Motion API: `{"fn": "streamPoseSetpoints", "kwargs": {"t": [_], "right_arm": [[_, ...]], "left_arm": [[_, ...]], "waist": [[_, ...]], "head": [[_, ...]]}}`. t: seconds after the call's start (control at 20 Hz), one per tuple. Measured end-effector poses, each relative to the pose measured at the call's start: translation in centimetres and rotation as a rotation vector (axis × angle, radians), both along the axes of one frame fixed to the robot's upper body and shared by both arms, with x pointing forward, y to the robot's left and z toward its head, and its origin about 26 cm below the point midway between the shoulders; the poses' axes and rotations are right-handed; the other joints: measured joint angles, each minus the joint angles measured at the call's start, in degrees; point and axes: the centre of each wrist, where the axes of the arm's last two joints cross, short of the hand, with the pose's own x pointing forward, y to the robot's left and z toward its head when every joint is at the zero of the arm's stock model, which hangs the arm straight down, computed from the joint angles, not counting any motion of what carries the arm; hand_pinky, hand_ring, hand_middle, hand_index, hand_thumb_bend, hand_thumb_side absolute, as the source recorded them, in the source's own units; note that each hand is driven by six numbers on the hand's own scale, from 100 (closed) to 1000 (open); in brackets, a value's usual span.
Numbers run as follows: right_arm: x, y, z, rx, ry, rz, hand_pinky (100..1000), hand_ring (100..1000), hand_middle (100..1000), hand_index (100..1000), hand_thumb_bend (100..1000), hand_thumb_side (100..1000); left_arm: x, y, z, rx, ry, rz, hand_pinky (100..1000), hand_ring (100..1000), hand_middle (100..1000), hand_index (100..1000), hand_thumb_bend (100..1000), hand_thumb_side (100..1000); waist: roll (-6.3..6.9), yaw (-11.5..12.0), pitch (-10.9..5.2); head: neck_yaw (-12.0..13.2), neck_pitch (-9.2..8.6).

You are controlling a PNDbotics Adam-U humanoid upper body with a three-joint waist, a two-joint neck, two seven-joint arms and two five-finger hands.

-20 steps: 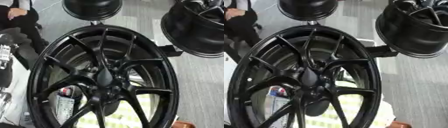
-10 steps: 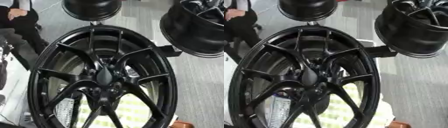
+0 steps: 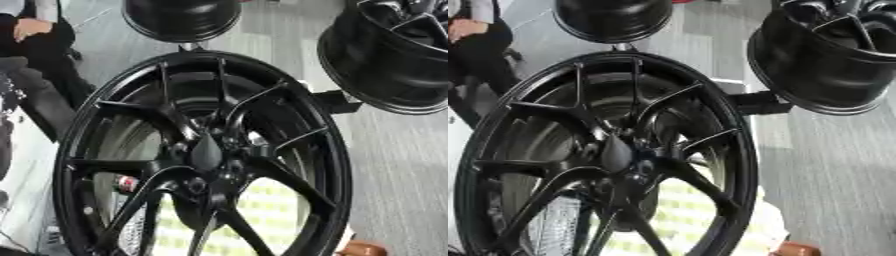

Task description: Pull the pin out of the wheel hub.

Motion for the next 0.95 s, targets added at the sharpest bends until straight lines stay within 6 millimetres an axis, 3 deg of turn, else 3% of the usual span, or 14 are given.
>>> {"fn": "streamPoseSetpoints", "kwargs": {"t": [0.05, 0.1, 0.2, 0.5, 0.6, 0.95], "right_arm": [[0.0, 0.0, 0.0, 0.000, -0.005, -0.004, 897, 884, 757, 811, 100, 165], [0.0, 0.0, 0.1, 0.002, -0.013, -0.012, 892, 868, 731, 797, 100, 358], [0.1, -0.1, 0.3, 0.011, -0.043, -0.024, 889, 860, 711, 795, 100, 462], [0.4, 0.4, 0.1, 0.067, -0.141, 0.010, 886, 853, 691, 792, 100, 527], [0.6, 0.6, -0.1, 0.087, -0.176, 0.034, 884, 849, 679, 791, 100, 613], [1.7, 2.6, -0.8, 0.256, -0.428, 0.224, 877, 843, 662, 799, 100, 638]], "left_arm": [[0.0, 0.0, 0.0, 0.000, 0.000, 0.000, 758, 622, 592, 746, 100, 677], [0.0, 0.0, 0.0, 0.000, 0.000, 0.000, 757, 622, 592, 746, 100, 677], [0.0, 0.0, 0.0, 0.000, 0.000, 0.000, 757, 622, 592, 746, 100, 677], [0.0, 0.0, 0.0, 0.001, -0.001, -0.002, 756, 622, 592, 745, 100, 675], [0.0, 0.0, 0.0, 0.002, -0.002, -0.004, 755, 622, 592, 745, 100, 674], [0.1, -0.1, 0.0, -0.001, -0.004, -0.013, 754, 621, 592, 744, 100, 671]], "waist": [[0.00, 0.00, 0.00], [0.00, 0.00, 0.00], [-0.01, 0.00, -0.01], [-0.01, 0.25, -0.08], [-0.01, 0.28, -0.10], [0.38, 0.42, -0.23]], "head": [[-0.05, 0.00], [-0.09, 0.00], [-0.13, 0.00], [-0.34, -0.01], [-0.38, -0.01], [-0.56, -0.01]]}}
